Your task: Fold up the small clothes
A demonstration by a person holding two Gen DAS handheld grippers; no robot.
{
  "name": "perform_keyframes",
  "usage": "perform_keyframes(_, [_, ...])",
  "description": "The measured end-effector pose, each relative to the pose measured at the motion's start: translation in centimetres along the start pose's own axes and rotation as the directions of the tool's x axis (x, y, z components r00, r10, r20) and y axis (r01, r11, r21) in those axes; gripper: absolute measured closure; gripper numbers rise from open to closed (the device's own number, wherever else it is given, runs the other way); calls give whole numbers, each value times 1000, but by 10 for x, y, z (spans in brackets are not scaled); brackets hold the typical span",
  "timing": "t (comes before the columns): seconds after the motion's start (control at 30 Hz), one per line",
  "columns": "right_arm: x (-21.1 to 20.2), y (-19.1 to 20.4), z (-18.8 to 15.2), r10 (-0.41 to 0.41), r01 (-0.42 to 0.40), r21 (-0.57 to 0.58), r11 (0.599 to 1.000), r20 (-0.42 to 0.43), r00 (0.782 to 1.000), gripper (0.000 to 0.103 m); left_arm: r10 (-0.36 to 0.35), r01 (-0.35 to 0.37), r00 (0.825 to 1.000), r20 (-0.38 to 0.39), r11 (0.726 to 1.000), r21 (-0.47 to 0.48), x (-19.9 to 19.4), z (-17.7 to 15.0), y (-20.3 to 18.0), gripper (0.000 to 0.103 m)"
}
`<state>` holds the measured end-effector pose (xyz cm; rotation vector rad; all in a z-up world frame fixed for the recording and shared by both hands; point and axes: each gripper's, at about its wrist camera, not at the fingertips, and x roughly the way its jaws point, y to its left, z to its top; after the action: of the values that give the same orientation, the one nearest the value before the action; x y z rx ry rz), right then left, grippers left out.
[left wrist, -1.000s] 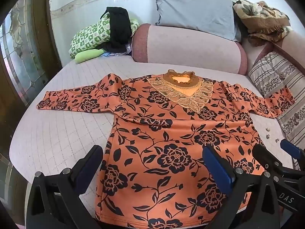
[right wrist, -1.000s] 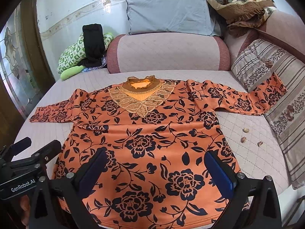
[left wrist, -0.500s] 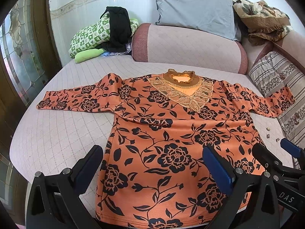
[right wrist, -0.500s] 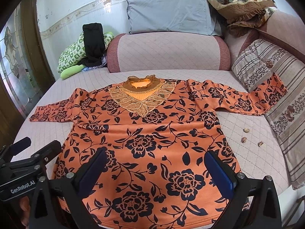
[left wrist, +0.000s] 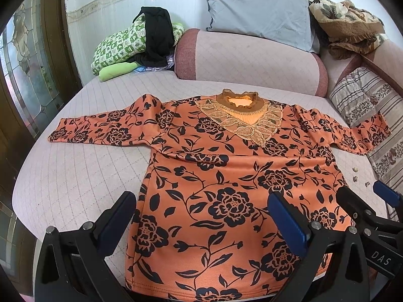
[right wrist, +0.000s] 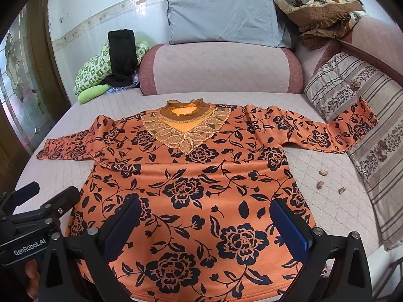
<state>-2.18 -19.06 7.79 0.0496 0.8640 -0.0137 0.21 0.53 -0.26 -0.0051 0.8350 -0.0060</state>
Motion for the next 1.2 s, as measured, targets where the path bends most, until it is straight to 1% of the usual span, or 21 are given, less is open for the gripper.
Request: perform_keyframes(1.2, [1,-4,0,0,0,3,1000,-2,1000,0,0,0,1000,-2,1000,7,2,-3,-3,0])
